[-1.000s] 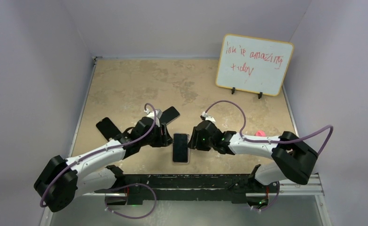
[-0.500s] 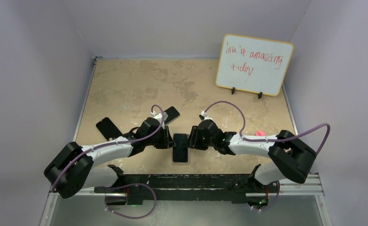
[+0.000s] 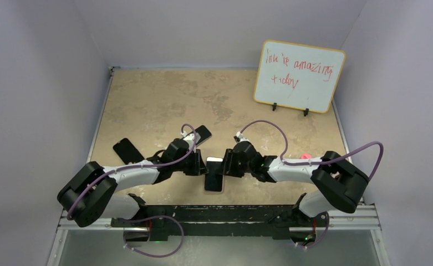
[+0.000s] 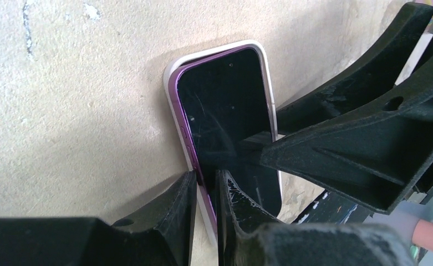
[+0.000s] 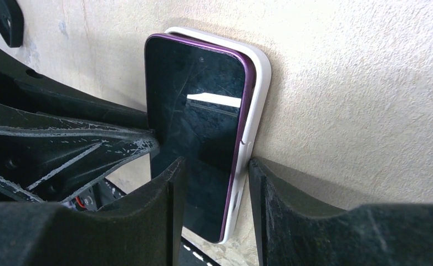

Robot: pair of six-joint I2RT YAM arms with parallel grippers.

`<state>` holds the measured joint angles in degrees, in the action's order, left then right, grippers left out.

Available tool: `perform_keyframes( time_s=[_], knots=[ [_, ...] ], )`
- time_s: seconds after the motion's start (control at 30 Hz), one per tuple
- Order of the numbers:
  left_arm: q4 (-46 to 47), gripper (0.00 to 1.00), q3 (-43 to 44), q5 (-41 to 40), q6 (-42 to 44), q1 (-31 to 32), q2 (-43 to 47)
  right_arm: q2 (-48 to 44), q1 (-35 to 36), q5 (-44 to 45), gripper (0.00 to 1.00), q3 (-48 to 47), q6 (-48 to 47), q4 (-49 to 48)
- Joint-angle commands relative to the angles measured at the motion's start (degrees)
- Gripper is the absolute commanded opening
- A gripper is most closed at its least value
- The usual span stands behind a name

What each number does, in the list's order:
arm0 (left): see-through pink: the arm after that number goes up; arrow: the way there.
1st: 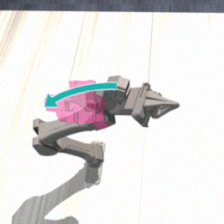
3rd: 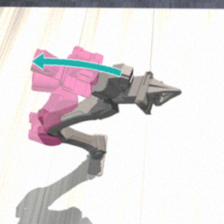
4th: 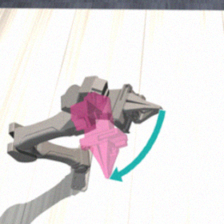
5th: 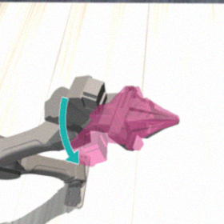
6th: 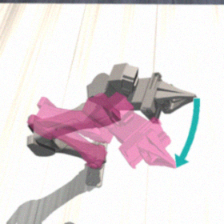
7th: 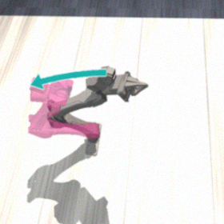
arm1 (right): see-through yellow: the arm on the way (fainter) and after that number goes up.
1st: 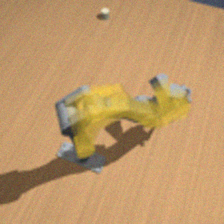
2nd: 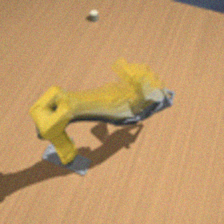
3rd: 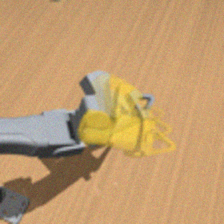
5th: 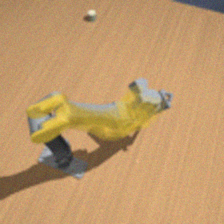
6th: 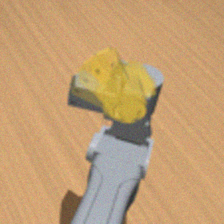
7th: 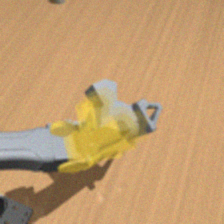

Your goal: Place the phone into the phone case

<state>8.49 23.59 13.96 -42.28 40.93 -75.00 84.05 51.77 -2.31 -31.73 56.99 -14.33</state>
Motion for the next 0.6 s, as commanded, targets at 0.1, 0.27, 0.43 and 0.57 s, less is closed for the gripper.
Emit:
perform_keyframes(
  time_s=[0.1, 0.27, 0.43, 0.57],
  knots=[
    [5.21, 0.20, -0.80, 5.75, -0.56, 0.73, -0.72, -0.85, -0.29, -1.34, 0.46, 2.49, 0.75, -7.55],
    [7.04, 0.21, -1.94, 6.70, -1.22, 0.82, -1.38, -1.06, -0.79, -3.24, 0.46, 4.43, 0.83, -13.07],
    [3.13, 0.22, -1.77, 4.66, -2.83, 0.84, -1.29, -1.37, -1.02, -3.27, 0.46, 5.02, 1.04, -13.49],
    [-0.91, 0.27, -1.53, 2.01, -3.15, 0.86, 1.04, -2.75, -1.29, -2.39, 0.46, 6.30, 1.73, -13.61]
  ],
)
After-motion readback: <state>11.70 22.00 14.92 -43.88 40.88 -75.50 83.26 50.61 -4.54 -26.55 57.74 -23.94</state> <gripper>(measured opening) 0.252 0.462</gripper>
